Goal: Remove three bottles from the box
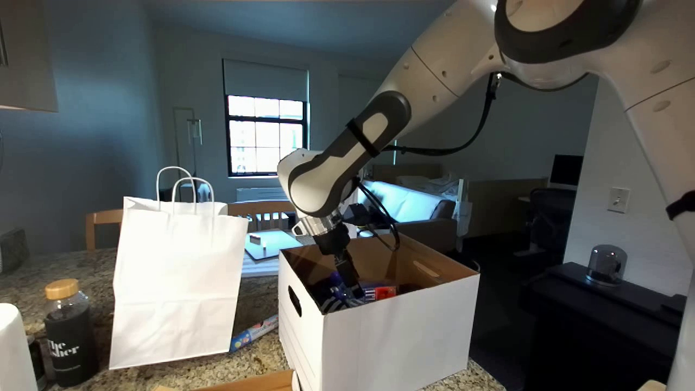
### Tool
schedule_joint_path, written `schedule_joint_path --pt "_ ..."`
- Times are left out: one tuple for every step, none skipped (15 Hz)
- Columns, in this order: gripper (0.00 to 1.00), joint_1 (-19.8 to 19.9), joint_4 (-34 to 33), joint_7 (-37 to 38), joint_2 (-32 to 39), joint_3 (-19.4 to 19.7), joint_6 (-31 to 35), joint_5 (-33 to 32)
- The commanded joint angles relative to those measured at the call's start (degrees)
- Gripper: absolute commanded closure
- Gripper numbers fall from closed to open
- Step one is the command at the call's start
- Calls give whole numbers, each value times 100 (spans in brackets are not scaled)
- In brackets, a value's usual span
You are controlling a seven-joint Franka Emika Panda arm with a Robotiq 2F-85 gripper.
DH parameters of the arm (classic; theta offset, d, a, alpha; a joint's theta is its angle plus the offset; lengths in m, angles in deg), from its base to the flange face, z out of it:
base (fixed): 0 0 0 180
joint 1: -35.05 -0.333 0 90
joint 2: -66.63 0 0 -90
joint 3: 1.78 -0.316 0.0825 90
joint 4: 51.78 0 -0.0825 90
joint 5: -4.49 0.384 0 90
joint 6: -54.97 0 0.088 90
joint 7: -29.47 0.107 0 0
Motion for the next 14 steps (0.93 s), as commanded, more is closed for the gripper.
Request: schedule_joint_path --pt "0 -17 -222 -264 254 1 -359 -319" --pt "0 -28 -257 -314 304 6 -380 -422" --pt "0 -46 -289 -356 356 22 -394 -558" --pt "0 -68 -341 -369 426 43 -418 -695" --pt "0 -89 -389 -364 479 59 -438 -825" --pt "0 -100 -439 -402 529 63 -484 -935" --pt "0 -117 -488 -405 585 76 -491 -1078" --pt "0 -122 -531 -426 636 72 -503 -1208" --pt "0 -116 -534 -419 657 58 -424 -1318" --pt "0 -126 -514 -400 663 44 -326 -1468" --pt "0 -137 -532 -407 683 25 -303 -1573" --pt "0 -148 -562 -429 709 5 -327 -1649" --pt "0 -158 -600 -443 743 -22 -350 -1677" --pt "0 -175 -608 -407 757 -40 -311 -1730"
